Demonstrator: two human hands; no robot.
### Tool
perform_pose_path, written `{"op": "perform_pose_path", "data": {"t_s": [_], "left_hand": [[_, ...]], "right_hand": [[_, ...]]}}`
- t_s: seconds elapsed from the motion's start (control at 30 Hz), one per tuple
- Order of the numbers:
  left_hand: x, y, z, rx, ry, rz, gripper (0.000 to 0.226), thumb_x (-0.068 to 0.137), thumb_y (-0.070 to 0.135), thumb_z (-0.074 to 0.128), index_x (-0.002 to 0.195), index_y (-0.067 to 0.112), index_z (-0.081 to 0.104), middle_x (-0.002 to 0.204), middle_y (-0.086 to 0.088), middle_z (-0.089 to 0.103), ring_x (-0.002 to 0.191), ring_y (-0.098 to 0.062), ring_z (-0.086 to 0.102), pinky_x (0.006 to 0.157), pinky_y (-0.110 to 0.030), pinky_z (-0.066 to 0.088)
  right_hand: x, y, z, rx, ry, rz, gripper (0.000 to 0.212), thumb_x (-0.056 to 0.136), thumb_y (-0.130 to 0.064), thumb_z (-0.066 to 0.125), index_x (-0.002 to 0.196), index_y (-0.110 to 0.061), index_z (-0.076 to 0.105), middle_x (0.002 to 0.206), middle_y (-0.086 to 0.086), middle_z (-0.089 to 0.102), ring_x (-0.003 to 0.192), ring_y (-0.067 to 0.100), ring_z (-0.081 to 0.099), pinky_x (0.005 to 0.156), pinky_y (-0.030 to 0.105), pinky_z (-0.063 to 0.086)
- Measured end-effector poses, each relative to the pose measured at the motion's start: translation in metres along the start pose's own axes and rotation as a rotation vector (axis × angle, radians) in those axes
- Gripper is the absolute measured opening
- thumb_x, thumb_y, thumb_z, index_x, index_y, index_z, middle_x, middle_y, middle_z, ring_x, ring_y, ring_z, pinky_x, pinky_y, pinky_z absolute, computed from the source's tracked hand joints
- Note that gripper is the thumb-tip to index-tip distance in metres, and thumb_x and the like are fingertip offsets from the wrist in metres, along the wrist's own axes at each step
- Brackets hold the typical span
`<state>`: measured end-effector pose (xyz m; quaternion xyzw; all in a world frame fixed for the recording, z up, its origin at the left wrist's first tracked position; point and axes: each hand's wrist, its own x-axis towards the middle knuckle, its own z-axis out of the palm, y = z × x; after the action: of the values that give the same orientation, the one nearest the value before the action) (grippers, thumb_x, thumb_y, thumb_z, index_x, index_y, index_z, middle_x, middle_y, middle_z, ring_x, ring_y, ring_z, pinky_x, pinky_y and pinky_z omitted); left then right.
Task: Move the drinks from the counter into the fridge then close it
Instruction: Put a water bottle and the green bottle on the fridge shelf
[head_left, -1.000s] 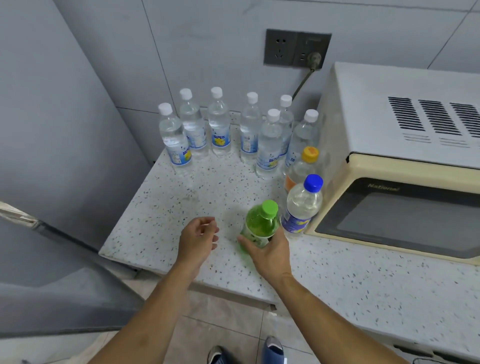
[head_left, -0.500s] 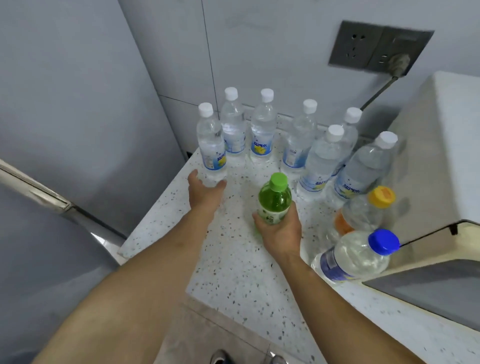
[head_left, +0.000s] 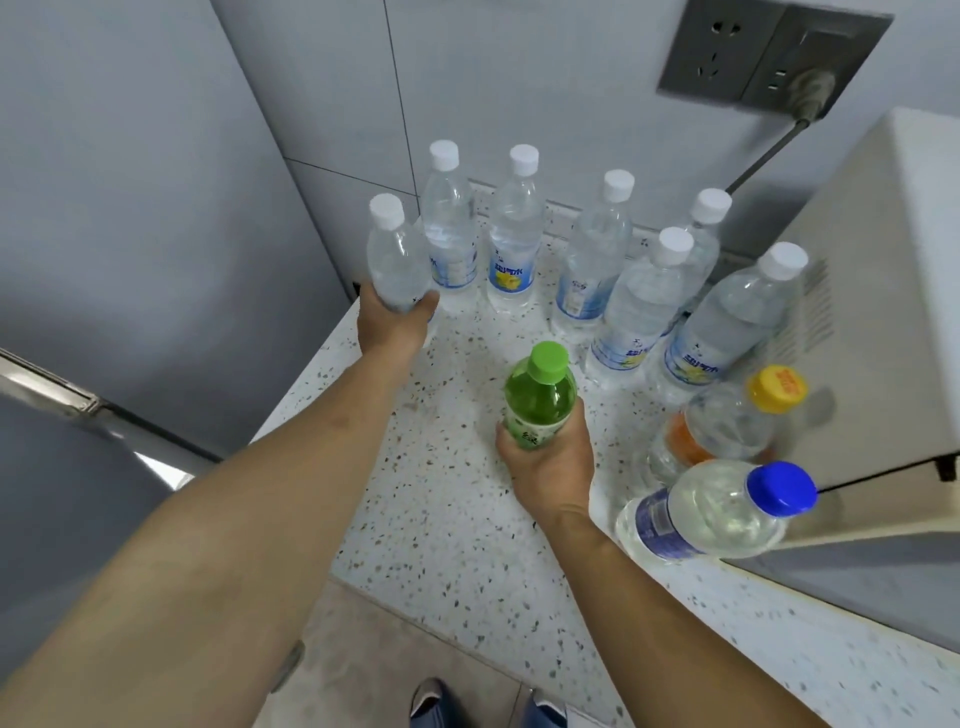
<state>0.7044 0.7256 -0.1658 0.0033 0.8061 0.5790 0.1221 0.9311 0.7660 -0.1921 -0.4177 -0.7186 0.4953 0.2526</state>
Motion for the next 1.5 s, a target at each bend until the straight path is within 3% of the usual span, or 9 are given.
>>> {"op": "perform_pose_path", "data": {"t_s": [0.23,0.43,0.53,0.87,0.93,1.07,1.23,1.37,1.5], "left_hand": [[-0.073,-0.025,-0.020,0.026,0.052,0.051,0.068,0.072,0.042,0.081,0.128,0.037,0.043,0.111,0.020,0.051,0.100,-0.008,0.050,0.081,-0.024,0.038],[-0.141,-0.051,-0.047,0.070,-0.023,0.056,0.073,0.076,0.047,0.078,0.136,0.031,0.040,0.128,0.009,0.057,0.112,-0.014,0.055,0.091,-0.031,0.047],[-0.167,-0.061,-0.061,0.071,-0.083,0.100,0.069,0.077,0.044,0.078,0.134,0.032,0.041,0.125,0.010,0.057,0.109,-0.011,0.053,0.087,-0.028,0.045],[-0.229,-0.090,-0.100,0.047,-0.257,0.143,0.068,0.073,0.048,0.079,0.131,0.026,0.051,0.118,0.011,0.062,0.108,-0.008,0.056,0.085,-0.023,0.047],[-0.241,-0.097,-0.111,0.035,-0.294,0.131,0.069,0.071,0.050,0.079,0.130,0.026,0.053,0.118,0.010,0.064,0.109,-0.009,0.059,0.085,-0.023,0.049],[-0.270,-0.109,-0.134,-0.044,-0.349,0.091,0.064,0.065,0.052,0.079,0.122,0.031,0.059,0.112,0.013,0.069,0.106,-0.005,0.065,0.087,-0.027,0.053],[-0.313,-0.131,-0.165,-0.344,-0.436,-0.091,0.037,0.073,0.031,0.079,0.110,0.028,0.072,0.113,0.000,0.074,0.108,-0.019,0.069,0.091,-0.035,0.056],[-0.358,-0.159,-0.196,-0.589,-0.387,-0.362,0.072,0.074,0.043,0.081,0.131,0.005,0.058,0.126,-0.017,0.066,0.112,-0.031,0.065,0.087,-0.037,0.056],[-0.404,-0.187,-0.236,-0.679,-0.265,-0.541,0.044,0.081,0.045,0.060,0.109,0.015,0.076,0.120,-0.021,0.069,0.105,-0.032,0.069,0.083,-0.038,0.060]], "right_hand": [[-0.005,-0.008,-0.003,0.039,-0.009,-0.001,0.066,0.070,-0.026,0.085,0.097,-0.066,0.040,0.099,-0.016,0.061,0.089,0.008,0.060,0.075,0.020,0.046],[-0.021,-0.011,-0.015,0.032,-0.043,0.050,0.067,0.070,-0.026,0.085,0.106,-0.055,0.036,0.097,-0.027,0.058,0.088,-0.005,0.058,0.078,0.019,0.046],[-0.047,-0.004,-0.022,0.026,-0.015,0.073,0.069,0.070,-0.024,0.085,0.115,-0.048,0.038,0.100,-0.026,0.058,0.090,0.000,0.059,0.085,0.023,0.050],[-0.143,0.016,-0.043,0.008,0.051,0.034,0.066,0.069,-0.027,0.085,0.115,-0.047,0.043,0.101,-0.023,0.064,0.091,-0.010,0.061,0.076,0.006,0.045],[-0.154,0.018,-0.048,-0.003,0.030,0.008,0.065,0.069,-0.027,0.085,0.114,-0.050,0.043,0.103,-0.021,0.066,0.092,-0.007,0.062,0.077,0.010,0.047],[-0.172,0.021,-0.059,0.026,-0.016,-0.001,0.064,0.069,-0.023,0.086,0.121,-0.030,0.050,0.105,-0.015,0.067,0.093,-0.002,0.064,0.084,0.025,0.053],[-0.212,0.024,-0.073,0.188,-0.110,0.057,0.065,0.068,-0.015,0.089,0.121,-0.026,0.053,0.107,-0.014,0.067,0.095,-0.002,0.065,0.082,0.020,0.054],[-0.241,0.032,-0.089,0.287,-0.293,0.149,0.058,0.070,-0.012,0.088,0.117,-0.021,0.056,0.097,-0.005,0.074,0.086,0.006,0.071,0.069,0.016,0.056],[-0.268,0.045,-0.091,0.327,-0.548,0.252,0.055,0.076,-0.014,0.085,0.119,-0.027,0.052,0.098,-0.010,0.075,0.089,0.008,0.072,0.068,0.017,0.056]]}}
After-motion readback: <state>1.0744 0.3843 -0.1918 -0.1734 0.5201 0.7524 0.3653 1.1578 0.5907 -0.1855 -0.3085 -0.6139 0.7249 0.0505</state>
